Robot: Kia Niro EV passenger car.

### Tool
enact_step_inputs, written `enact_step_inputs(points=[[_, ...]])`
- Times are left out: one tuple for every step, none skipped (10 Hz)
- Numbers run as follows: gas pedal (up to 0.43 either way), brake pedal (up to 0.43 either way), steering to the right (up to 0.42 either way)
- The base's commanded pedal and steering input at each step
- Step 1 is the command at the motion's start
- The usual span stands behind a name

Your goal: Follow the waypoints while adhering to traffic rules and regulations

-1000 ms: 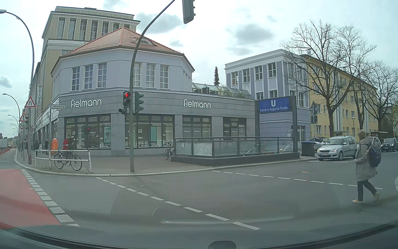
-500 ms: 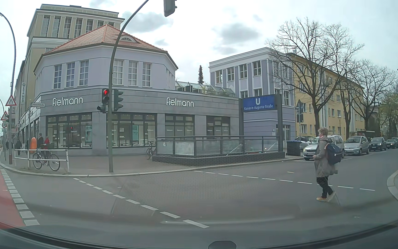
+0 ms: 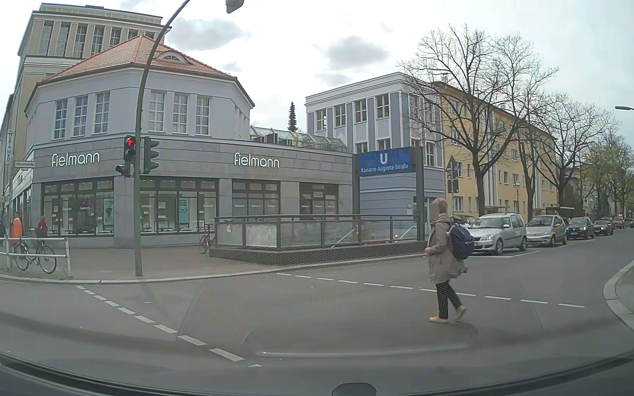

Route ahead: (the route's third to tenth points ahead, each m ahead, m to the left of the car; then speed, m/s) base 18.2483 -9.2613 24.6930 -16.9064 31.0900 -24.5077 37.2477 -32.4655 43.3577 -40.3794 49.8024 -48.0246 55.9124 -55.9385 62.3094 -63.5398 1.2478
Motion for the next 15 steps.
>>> enact_step_inputs(points=[[0.000,0.000,0.392],[0.079,0.000,0.373],[0.098,0.000,0.358],[0.118,0.000,0.339],[0.138,0.000,0.319],[0.150,0.000,0.303],[0.150,0.000,0.281],[0.157,0.000,0.259],[0.157,0.000,0.237],[0.169,0.000,0.223],[0.177,0.000,0.216],[0.189,0.000,0.216],[0.197,0.000,0.216],[0.197,0.000,0.217],[0.197,0.000,0.222]])
